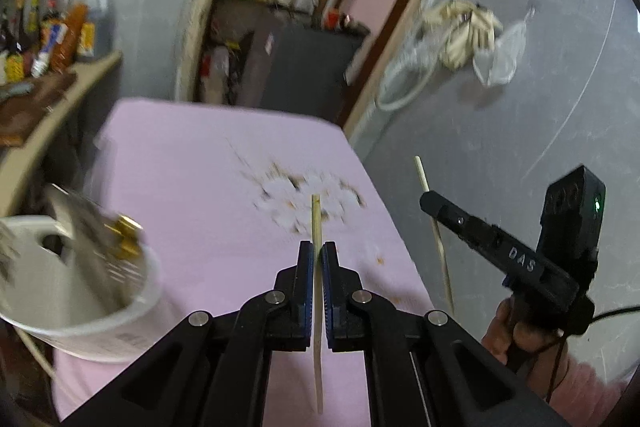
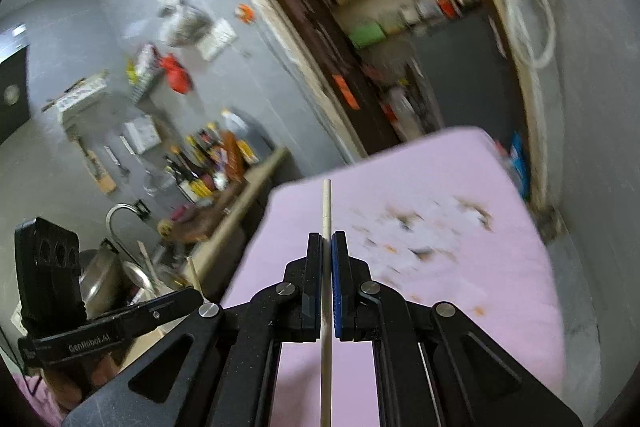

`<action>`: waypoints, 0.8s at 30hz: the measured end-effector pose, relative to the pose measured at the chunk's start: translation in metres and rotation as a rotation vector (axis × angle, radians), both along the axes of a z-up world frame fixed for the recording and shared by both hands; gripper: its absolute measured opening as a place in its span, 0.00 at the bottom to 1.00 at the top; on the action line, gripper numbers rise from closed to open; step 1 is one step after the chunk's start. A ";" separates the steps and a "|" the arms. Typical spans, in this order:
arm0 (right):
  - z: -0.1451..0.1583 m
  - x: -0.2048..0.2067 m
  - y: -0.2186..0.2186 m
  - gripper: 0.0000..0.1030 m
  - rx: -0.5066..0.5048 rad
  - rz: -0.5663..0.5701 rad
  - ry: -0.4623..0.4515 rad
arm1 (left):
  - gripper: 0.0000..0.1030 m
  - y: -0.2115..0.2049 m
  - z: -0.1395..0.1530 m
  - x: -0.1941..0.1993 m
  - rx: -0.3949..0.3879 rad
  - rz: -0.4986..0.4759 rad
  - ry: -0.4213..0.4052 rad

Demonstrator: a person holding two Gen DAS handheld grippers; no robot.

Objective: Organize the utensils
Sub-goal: 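Lift both chopsticks upright and carry them over the white caddy with both tools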

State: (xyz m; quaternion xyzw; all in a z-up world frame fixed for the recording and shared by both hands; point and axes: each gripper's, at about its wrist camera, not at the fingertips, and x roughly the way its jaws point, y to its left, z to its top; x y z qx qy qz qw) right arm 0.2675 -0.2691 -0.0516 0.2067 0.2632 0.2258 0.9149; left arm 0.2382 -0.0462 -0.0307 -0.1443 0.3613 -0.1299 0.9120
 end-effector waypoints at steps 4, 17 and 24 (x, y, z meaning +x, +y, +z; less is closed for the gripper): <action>0.036 -0.007 0.039 0.04 -0.012 0.024 -0.117 | 0.04 0.037 0.026 -0.007 0.011 0.038 -0.062; 0.114 -0.011 0.157 0.04 0.088 0.077 -0.358 | 0.04 0.163 0.087 -0.028 0.061 0.212 -0.236; 0.106 0.001 0.189 0.04 0.152 0.055 -0.379 | 0.04 0.214 0.088 -0.024 0.000 0.322 -0.285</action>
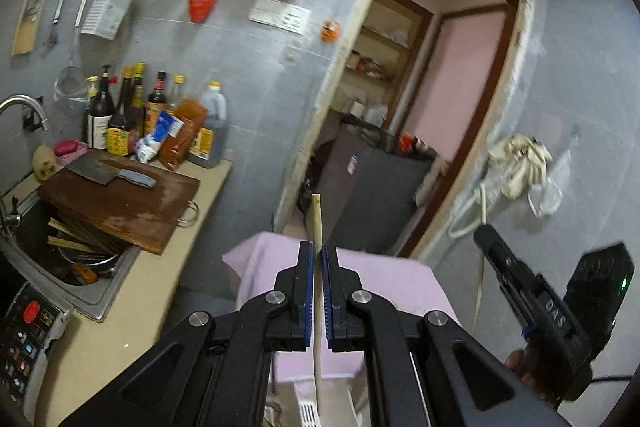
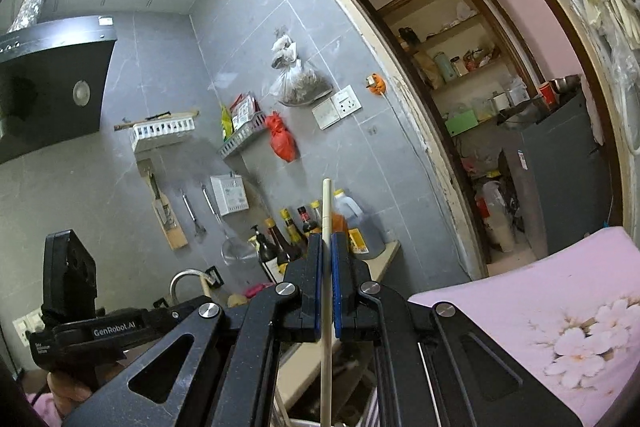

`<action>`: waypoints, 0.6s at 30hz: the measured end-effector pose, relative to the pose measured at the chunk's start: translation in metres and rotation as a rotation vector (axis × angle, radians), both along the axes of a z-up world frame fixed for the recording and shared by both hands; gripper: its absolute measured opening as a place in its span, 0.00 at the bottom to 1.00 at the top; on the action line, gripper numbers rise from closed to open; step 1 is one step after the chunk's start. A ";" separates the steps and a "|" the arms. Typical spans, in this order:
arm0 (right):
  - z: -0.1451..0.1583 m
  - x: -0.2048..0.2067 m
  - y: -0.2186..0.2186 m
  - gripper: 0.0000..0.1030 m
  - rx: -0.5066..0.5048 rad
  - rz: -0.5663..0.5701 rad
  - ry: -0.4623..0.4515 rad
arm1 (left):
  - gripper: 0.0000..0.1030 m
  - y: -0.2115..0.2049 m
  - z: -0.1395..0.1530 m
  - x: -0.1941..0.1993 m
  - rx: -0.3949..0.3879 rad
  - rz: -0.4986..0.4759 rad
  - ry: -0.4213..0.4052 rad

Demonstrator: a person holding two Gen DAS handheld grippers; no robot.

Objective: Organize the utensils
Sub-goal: 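Lift both chopsticks upright and carry them over the white caddy with both tools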

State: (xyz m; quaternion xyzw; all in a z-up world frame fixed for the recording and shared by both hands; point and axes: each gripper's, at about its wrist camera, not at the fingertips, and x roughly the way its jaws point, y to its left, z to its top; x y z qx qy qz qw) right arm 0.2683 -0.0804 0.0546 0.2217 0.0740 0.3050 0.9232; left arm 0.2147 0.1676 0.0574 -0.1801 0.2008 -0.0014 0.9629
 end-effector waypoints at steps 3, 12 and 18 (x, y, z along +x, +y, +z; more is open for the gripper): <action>-0.011 0.003 0.004 0.04 0.016 -0.019 0.003 | 0.04 0.009 -0.002 0.003 0.009 0.020 -0.010; -0.048 0.004 0.006 0.04 0.067 -0.108 0.040 | 0.04 0.006 -0.035 0.000 0.042 0.018 0.021; -0.060 0.001 0.009 0.04 0.028 -0.186 0.027 | 0.04 0.007 -0.040 -0.011 0.033 0.013 0.014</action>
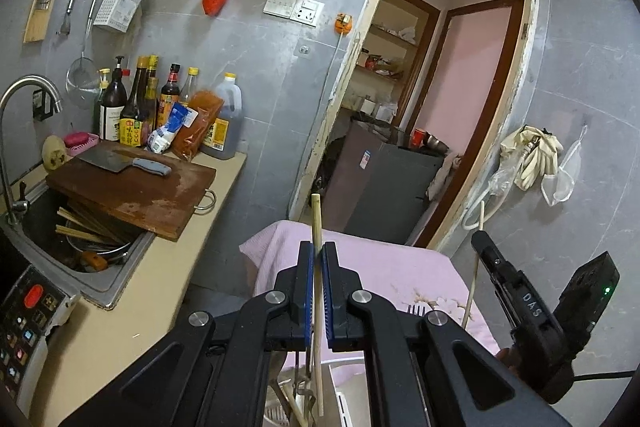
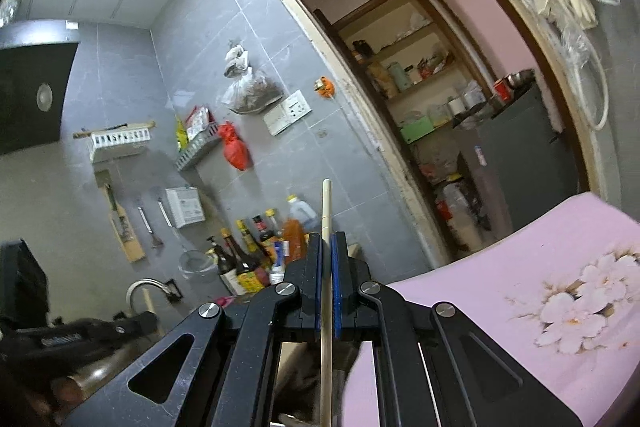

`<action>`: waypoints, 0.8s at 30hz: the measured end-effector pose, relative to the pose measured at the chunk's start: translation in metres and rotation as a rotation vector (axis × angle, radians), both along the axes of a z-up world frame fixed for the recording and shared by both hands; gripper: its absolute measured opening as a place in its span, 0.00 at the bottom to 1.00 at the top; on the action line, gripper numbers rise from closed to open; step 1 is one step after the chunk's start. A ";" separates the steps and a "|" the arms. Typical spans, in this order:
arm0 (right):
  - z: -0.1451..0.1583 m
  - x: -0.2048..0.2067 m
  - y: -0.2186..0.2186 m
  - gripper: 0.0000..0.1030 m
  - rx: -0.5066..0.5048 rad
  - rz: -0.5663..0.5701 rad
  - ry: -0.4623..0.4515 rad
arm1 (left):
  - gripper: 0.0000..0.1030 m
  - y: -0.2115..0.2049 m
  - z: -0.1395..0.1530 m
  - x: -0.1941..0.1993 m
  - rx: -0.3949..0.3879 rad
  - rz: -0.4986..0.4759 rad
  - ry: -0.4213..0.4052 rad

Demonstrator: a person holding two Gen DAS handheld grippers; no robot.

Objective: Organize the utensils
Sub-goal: 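Lift both chopsticks upright and carry them over the white caddy with both tools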

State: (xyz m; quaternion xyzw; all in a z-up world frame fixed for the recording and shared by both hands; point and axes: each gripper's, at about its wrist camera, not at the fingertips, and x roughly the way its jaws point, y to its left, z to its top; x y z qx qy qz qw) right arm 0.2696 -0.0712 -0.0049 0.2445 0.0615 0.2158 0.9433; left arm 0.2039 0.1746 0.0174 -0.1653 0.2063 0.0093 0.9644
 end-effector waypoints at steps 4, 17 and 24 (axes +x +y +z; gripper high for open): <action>-0.003 -0.003 0.004 0.04 -0.052 -0.044 -0.025 | 0.04 -0.002 -0.006 -0.002 0.010 0.000 0.005; -0.014 -0.008 -0.002 0.04 -0.125 -0.078 -0.014 | 0.05 -0.029 -0.025 0.000 0.086 -0.036 0.043; -0.016 -0.010 -0.002 0.04 -0.147 -0.070 -0.010 | 0.05 -0.035 -0.033 0.000 0.101 -0.038 0.069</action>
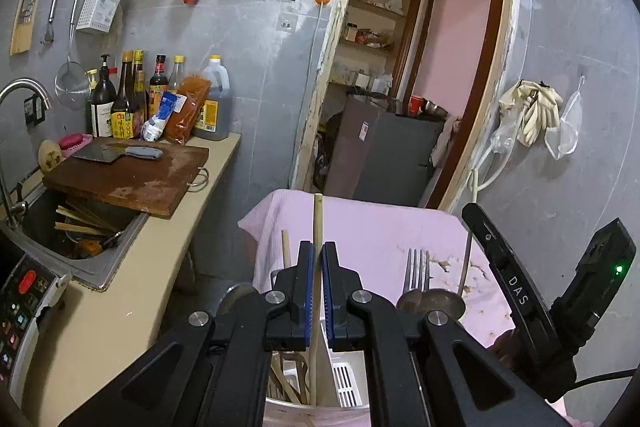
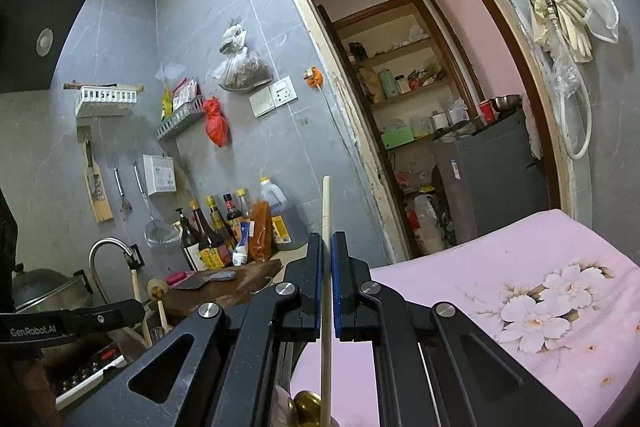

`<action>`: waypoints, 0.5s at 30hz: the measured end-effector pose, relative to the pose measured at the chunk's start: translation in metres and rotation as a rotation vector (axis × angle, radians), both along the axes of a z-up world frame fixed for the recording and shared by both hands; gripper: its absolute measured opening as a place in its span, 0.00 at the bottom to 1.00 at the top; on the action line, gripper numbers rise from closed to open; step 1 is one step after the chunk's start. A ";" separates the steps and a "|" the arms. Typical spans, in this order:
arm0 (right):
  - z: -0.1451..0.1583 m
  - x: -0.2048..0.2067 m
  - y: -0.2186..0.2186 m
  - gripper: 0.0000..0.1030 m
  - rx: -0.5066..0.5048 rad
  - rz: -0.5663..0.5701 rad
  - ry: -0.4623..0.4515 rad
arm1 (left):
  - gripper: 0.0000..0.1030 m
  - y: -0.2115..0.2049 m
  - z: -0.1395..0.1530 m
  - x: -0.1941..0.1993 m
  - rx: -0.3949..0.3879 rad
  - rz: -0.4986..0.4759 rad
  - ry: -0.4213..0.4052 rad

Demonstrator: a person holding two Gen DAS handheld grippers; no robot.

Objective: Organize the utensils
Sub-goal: 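Lift both chopsticks upright and carry them over the white caddy with both tools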

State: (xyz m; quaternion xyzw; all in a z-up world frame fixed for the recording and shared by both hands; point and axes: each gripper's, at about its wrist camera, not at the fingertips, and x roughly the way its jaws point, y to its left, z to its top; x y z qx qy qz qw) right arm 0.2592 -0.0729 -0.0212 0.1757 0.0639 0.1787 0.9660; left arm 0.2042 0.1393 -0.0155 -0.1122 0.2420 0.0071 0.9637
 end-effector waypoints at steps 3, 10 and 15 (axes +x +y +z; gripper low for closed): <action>-0.001 -0.001 -0.001 0.04 -0.006 0.007 0.001 | 0.05 -0.001 -0.003 -0.001 0.001 0.004 0.007; -0.003 -0.004 -0.001 0.04 -0.017 0.028 0.005 | 0.05 -0.003 -0.007 -0.002 0.001 0.011 0.021; -0.004 -0.007 -0.001 0.05 -0.036 0.049 0.020 | 0.05 -0.003 -0.007 -0.003 -0.007 0.011 0.023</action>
